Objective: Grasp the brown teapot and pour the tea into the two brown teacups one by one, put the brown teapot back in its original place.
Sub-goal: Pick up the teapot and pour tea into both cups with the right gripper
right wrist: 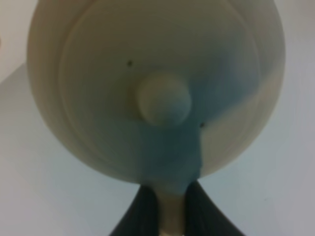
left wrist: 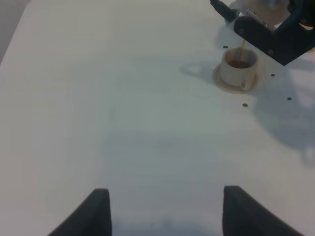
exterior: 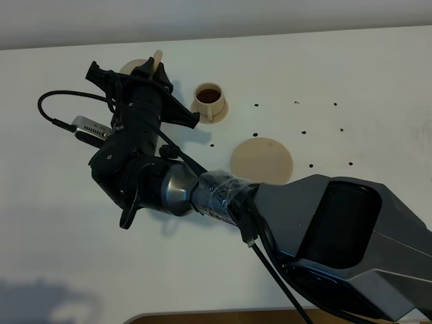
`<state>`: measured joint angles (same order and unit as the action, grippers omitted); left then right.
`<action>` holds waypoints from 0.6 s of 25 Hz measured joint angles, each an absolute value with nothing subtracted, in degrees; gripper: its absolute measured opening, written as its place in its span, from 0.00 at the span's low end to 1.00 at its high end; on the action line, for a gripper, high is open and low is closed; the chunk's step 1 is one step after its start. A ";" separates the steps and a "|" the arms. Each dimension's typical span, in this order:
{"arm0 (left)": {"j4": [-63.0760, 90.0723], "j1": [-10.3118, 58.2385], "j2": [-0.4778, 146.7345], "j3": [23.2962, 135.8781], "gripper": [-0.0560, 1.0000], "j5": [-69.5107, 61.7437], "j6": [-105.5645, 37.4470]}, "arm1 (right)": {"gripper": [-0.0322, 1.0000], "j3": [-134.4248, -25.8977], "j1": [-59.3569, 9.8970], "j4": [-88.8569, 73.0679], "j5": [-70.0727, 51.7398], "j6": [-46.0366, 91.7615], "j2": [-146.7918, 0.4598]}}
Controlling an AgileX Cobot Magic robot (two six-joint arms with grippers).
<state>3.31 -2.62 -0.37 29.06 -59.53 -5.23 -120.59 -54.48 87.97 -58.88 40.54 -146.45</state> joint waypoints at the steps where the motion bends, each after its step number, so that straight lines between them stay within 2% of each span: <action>1: 3.31 -2.62 -0.37 29.06 0.56 -59.53 -5.23 | 0.15 -120.59 -54.48 87.97 -58.76 41.18 -146.45; 15: 3.31 -2.62 -0.37 29.06 0.56 -59.53 -5.23 | 0.15 -120.59 -54.48 89.14 -58.06 44.65 -146.45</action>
<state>3.31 -2.62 -0.37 29.06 -59.53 -5.23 -120.59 -54.48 89.14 -58.06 44.65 -146.45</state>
